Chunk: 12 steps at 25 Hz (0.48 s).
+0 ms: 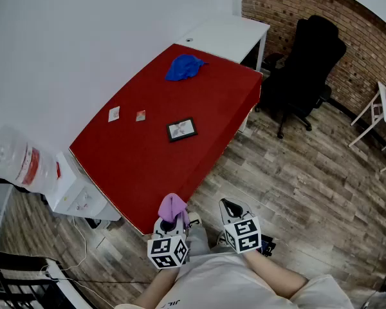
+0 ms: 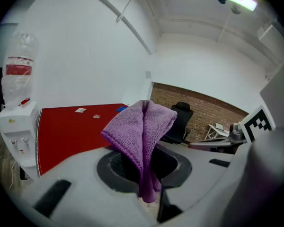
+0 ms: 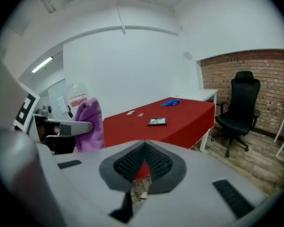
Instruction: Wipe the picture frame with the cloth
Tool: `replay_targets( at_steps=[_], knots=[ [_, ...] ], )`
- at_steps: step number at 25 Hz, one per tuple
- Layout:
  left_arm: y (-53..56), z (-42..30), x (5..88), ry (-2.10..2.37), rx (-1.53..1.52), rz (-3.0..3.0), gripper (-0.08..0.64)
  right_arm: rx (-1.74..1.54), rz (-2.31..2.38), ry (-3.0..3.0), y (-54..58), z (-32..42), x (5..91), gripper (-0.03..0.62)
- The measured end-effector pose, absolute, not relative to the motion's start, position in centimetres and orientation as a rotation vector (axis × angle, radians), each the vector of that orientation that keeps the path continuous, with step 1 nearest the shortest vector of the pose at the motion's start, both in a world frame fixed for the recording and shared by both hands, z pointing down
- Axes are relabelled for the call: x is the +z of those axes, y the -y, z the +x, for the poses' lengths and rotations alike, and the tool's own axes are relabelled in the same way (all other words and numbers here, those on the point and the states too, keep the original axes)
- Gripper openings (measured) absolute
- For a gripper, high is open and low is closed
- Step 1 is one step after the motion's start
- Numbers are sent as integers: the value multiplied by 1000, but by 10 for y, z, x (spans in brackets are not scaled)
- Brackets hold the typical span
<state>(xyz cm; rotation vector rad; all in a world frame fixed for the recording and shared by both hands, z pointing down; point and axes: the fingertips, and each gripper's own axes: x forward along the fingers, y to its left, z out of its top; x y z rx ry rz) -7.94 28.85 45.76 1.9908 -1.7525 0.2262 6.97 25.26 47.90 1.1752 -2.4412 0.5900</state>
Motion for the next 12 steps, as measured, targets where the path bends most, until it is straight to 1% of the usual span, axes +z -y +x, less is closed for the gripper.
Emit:
replay_targets(
  at_steps=[6, 12],
  knots=[
    [-257, -95, 467, 1718, 221, 1999, 64, 591, 1187, 2428, -225, 52, 484, 5],
    [-200, -115, 468, 1680, 214, 2045, 64, 600, 1238, 2399, -175, 35, 487, 5]
  ],
)
